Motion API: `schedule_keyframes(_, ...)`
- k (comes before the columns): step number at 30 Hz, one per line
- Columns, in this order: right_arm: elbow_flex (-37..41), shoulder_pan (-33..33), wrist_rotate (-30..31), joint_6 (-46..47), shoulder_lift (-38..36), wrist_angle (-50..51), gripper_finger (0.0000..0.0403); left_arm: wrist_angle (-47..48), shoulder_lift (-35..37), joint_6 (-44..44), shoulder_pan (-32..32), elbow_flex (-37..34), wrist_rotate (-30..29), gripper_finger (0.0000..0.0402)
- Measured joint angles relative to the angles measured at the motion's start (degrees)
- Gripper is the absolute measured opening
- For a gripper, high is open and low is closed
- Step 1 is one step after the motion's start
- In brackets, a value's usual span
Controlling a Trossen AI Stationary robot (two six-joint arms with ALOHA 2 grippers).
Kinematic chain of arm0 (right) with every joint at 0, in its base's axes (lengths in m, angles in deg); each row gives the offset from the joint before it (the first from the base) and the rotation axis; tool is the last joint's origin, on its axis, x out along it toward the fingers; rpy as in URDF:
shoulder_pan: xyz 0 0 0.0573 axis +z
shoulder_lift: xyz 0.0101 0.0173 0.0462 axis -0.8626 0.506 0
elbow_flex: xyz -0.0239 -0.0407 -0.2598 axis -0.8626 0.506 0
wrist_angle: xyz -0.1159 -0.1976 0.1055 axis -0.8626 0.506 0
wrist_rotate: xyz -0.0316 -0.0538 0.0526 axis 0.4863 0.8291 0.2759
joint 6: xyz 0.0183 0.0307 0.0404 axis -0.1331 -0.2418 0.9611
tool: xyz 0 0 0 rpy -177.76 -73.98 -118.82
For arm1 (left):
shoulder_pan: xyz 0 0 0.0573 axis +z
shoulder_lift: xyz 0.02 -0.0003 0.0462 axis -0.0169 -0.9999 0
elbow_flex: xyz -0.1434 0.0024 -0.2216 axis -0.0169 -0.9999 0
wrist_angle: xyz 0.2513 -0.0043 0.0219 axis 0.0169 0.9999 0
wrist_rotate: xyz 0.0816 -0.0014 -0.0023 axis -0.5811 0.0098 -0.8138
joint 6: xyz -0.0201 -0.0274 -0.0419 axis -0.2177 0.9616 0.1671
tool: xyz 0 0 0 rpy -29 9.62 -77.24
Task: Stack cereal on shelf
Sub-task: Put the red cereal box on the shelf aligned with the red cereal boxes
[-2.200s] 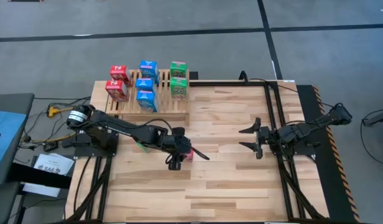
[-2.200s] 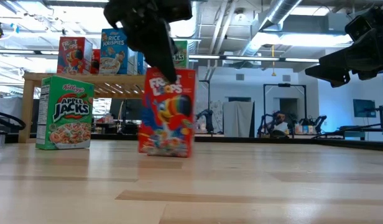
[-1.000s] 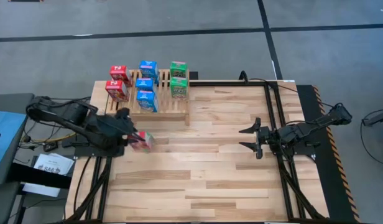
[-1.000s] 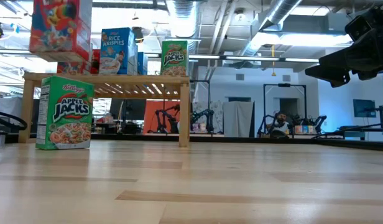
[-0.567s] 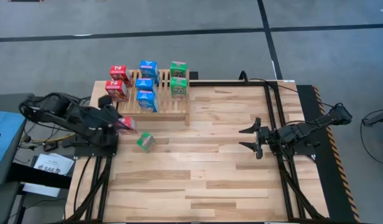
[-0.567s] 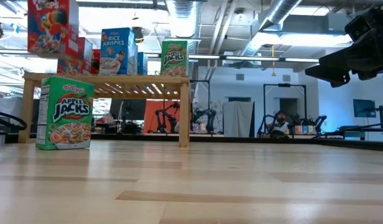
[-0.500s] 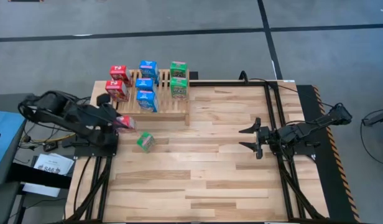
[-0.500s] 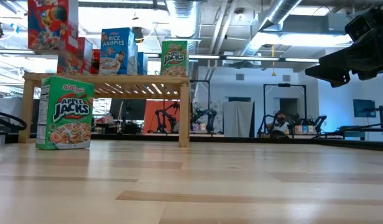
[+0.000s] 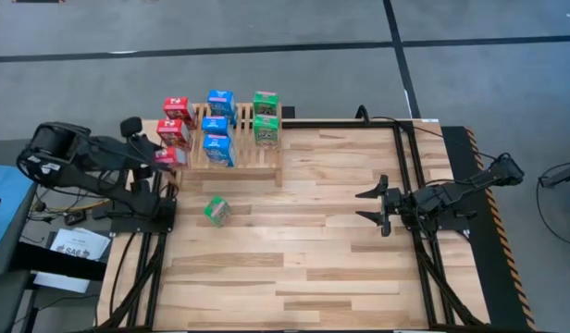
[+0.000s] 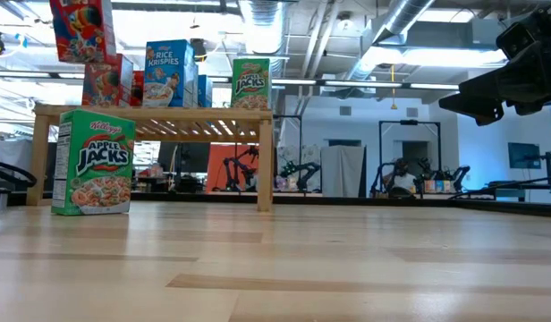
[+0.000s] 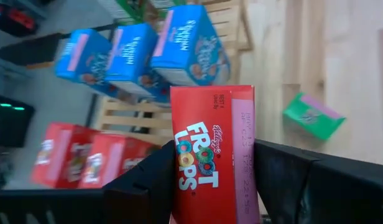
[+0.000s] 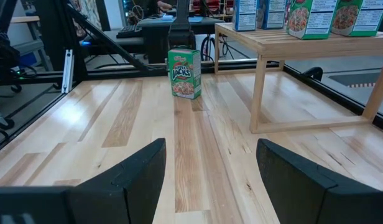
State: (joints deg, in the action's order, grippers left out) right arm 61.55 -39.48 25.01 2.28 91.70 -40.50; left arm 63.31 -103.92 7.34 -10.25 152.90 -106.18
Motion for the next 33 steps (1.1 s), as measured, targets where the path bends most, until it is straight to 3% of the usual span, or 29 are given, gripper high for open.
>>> schedule_keyframes(16,0.0,0.0,0.0,0.0,0.0,0.0,0.0276,0.0,-0.1,-6.1,6.2,-1.8,-1.3,0.0171)
schedule_keyframes(33,0.0,0.0,0.0,0.0,0.0,0.0,0.0276,-0.1,-6.2,-8.2,16.7,-1.8,5.7,0.0171)
